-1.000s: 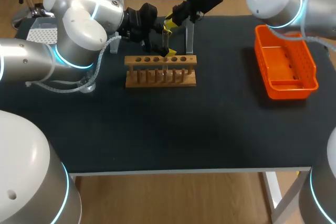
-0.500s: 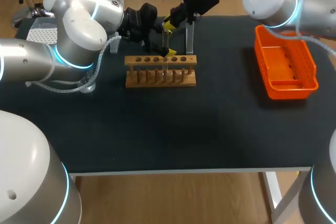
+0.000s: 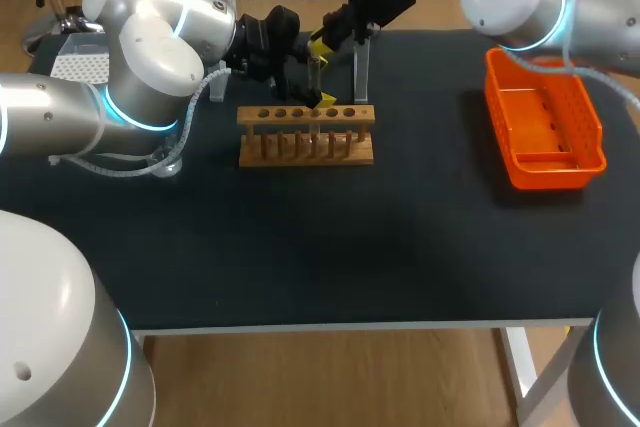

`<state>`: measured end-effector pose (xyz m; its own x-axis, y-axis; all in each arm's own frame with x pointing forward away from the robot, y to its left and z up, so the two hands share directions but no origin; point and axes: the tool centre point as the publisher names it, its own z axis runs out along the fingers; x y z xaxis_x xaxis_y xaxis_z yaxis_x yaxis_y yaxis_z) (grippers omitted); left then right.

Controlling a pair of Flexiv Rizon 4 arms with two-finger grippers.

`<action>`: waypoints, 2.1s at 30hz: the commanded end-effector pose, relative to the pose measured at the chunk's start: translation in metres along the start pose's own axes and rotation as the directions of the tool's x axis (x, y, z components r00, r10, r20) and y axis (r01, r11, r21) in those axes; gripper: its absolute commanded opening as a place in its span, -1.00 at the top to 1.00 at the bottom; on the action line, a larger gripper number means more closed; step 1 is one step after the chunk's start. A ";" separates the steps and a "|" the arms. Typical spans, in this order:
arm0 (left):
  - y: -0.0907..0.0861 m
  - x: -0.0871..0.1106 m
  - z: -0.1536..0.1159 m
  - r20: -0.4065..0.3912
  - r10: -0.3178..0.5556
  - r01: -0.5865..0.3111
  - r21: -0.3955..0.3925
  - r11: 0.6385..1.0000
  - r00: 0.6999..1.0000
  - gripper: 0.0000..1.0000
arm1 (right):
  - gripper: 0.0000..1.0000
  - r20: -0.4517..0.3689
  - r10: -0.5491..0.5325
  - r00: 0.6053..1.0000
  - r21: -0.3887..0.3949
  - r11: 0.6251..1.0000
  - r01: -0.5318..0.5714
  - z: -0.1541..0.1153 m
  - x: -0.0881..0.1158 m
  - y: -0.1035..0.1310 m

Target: Invert the test tube, pick up the pipette, mount the tip to pipette, aspirate from beaker and dispense into the tube, eject the tip, return the pipette, and cap with the stopper.

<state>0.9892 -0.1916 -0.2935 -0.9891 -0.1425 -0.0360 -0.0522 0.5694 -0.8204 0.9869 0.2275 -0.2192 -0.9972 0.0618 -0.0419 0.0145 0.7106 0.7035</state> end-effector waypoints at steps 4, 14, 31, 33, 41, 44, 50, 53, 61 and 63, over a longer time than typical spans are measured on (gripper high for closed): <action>-0.001 0.000 0.000 -0.001 -0.001 0.001 -0.003 1.000 1.000 -1.00 | 1.00 -0.002 0.000 1.000 -0.008 1.000 0.000 -0.001 0.000 0.000; -0.001 0.000 0.000 -0.001 -0.001 0.001 -0.003 1.000 1.000 -1.00 | 1.00 -0.004 -0.005 1.000 -0.007 1.000 0.005 0.002 0.000 0.001; -0.001 0.000 0.000 -0.001 -0.001 0.001 -0.003 1.000 1.000 -1.00 | 1.00 -0.013 -0.002 1.000 0.006 1.000 0.003 0.005 0.003 -0.002; -0.001 0.000 0.000 -0.001 -0.001 0.001 -0.003 1.000 1.000 -1.00 | 1.00 -0.010 -0.002 1.000 0.000 1.000 0.002 0.004 0.003 -0.002; -0.001 0.000 0.000 -0.001 -0.001 0.001 -0.003 1.000 1.000 -1.00 | 1.00 -0.008 -0.004 1.000 -0.018 1.000 0.004 -0.002 0.004 0.003; -0.001 0.000 0.000 -0.001 -0.001 0.001 -0.003 1.000 1.000 -1.00 | 1.00 -0.010 -0.004 1.000 -0.018 1.000 0.004 -0.001 0.006 0.002; -0.001 0.000 0.000 -0.001 -0.001 0.001 -0.003 1.000 1.000 -1.00 | 1.00 -0.019 -0.006 1.000 0.001 1.000 0.006 0.003 0.009 -0.002; -0.001 0.000 0.000 -0.001 -0.001 0.001 -0.003 1.000 1.000 -1.00 | 1.00 -0.016 -0.007 1.000 0.007 1.000 0.007 0.004 0.008 -0.003; -0.001 0.000 0.000 -0.001 -0.001 0.001 -0.003 1.000 1.000 -1.00 | 1.00 -0.018 0.000 1.000 0.017 1.000 0.000 0.007 0.009 -0.007; -0.001 0.000 0.000 -0.001 -0.001 0.001 -0.003 1.000 1.000 -1.00 | 1.00 -0.021 -0.001 1.000 0.020 1.000 0.001 0.008 0.011 -0.009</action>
<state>0.9892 -0.1917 -0.2935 -0.9891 -0.1425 -0.0360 -0.0522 0.5694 -0.8204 0.9769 0.2274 -0.2308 -0.9984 0.0477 -0.0295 0.0141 0.7224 0.6913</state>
